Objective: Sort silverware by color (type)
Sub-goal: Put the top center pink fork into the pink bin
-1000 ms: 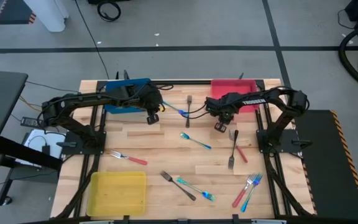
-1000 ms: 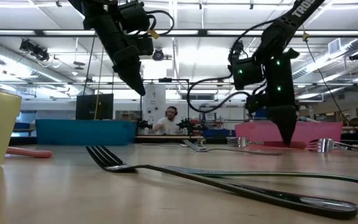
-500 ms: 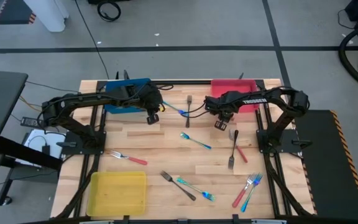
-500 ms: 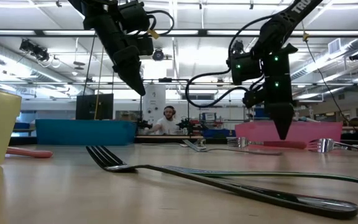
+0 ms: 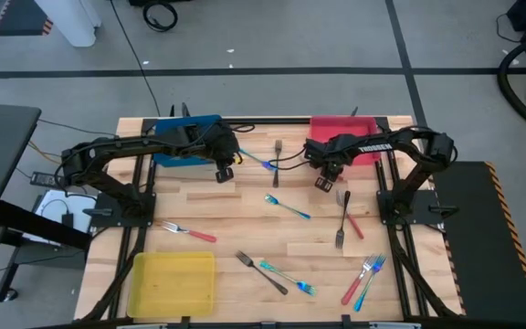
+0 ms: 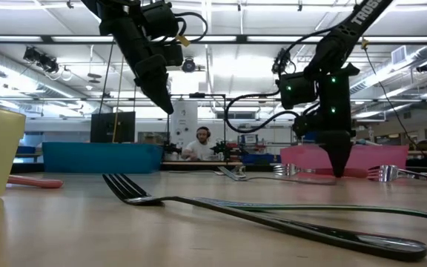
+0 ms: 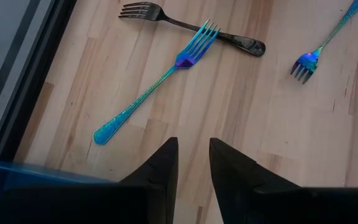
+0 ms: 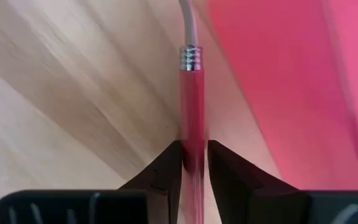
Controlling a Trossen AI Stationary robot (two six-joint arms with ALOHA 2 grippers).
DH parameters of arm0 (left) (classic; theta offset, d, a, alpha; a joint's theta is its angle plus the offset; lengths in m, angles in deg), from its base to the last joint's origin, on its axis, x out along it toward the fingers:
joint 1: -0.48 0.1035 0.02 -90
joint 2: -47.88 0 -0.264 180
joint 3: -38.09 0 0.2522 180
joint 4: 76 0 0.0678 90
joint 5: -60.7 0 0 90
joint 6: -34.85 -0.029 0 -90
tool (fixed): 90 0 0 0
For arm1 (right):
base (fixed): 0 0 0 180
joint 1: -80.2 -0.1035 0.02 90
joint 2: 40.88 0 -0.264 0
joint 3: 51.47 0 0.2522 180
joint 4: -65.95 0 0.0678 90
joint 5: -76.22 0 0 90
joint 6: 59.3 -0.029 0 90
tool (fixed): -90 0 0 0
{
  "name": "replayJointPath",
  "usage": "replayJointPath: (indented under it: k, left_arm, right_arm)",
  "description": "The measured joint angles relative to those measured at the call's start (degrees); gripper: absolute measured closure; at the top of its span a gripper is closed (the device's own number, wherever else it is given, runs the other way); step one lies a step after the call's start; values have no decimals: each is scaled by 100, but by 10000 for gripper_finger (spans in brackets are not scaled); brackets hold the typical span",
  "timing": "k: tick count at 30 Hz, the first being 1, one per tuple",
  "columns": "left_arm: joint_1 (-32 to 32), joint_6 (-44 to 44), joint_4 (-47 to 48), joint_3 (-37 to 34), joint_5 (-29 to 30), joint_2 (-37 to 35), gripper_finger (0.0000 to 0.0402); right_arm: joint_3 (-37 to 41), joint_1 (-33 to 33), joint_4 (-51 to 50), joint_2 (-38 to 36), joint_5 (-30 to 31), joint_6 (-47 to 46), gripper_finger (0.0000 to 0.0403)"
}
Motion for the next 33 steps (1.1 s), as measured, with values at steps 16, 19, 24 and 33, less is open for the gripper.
replayJointPath:
  k: [16,19,24,33]
  left_arm:
    - [0,4,-6,0,0,0,310]
    - [-2,4,-6,0,0,0,310]
    - [-1,4,-6,0,0,0,310]
    - [-1,4,-10,0,0,0,310]
  right_arm:
    - [15,-211,-83,-19,-76,-155,371]
    - [31,-299,-168,-109,-147,-171,371]
    - [33,-430,-356,-593,-163,-301,371]
    - [30,-369,-496,-2105,114,-91,370]
